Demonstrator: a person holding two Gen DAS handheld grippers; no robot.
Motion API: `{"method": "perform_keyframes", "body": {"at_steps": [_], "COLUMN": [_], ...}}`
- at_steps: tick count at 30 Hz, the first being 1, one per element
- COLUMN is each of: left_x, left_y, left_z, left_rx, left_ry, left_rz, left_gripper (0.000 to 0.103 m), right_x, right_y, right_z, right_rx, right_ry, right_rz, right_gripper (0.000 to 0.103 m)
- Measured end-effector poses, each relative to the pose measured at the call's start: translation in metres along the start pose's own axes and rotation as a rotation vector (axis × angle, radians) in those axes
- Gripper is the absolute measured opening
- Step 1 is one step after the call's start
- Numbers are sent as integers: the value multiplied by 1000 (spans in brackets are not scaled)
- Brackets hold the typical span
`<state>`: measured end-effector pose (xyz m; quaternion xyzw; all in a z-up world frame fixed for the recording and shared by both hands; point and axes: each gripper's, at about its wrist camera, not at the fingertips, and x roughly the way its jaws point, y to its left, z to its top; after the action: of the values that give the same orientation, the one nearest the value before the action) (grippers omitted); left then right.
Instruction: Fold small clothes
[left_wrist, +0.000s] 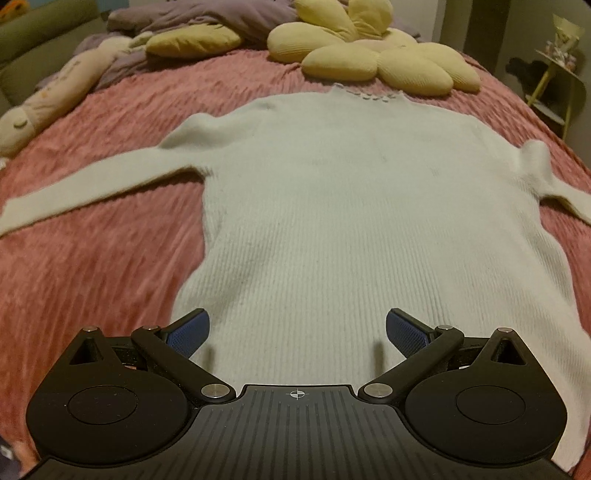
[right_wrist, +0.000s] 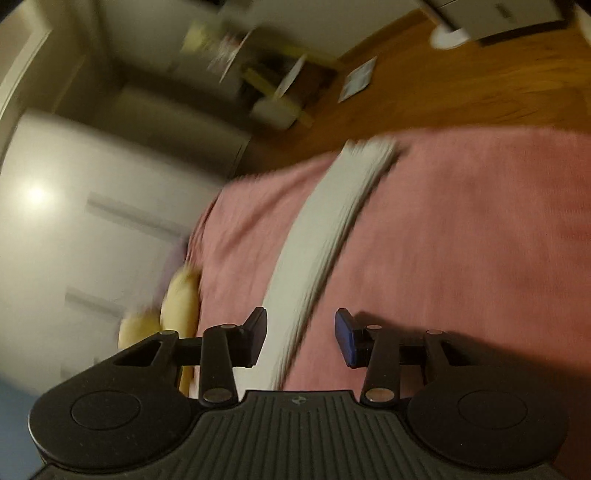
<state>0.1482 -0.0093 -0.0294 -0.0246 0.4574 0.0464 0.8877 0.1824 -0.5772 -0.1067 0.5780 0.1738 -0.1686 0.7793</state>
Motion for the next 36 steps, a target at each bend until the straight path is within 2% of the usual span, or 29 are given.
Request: {"method": "perform_keyframes", "body": {"at_steps": [4,7,9,10,12,16,22,24,27,28,30,33,34,35,36], "left_x": [9,14,19,20,21,21,22,18,12,10,6,3,4,6,9], "left_y": [2,1,-1,-2,-5,-9,-9,-5,6,10,20,33,36,37,36], "left_z": [2,5,7,8,10,15,24,27,33,35,40,48,52,56,59], "left_rx": [-27,-36,-38,-38,-33,-16,-34,-47,-62,-73,-105,-166,-179,-183,-182], "left_ry": [5,3,16,19,18,7,21,1,-33,-43,-66,-103,-109,-108,-108], "left_rz": [-3,-5,-5,-6,-9,-7,-46,-58,-82,-95,-142,-239,-265,-280,-289], "left_gripper": [103,103,103,103,103,103,103,103,103,103,103,103,103,103,103], "right_x": [25,38,44,48,49,22,24,19,2,-3,-10,-14,-12,-9,-8], "right_y": [-7,-5,-4,-3,10,31,44,62,112,132,165,195,199,199,196], "right_z": [26,36,43,45,46,50,45,32,-7,-30,-78,-162,-190,-216,-233], "right_rx": [80,51,12,-10,-111,-291,-390,-431,-603,-688,-838,-1020,-1065,-1089,-1093], "right_ry": [-69,-76,-65,-53,-47,-204,-191,-211,-201,-180,-117,46,131,210,237], "right_rz": [-56,-82,-91,-101,-139,-219,-257,-218,-69,-3,137,325,372,388,389], "right_gripper": [40,37,27,6,6,6,6,6,6,6,6,10,28,57,62]}}
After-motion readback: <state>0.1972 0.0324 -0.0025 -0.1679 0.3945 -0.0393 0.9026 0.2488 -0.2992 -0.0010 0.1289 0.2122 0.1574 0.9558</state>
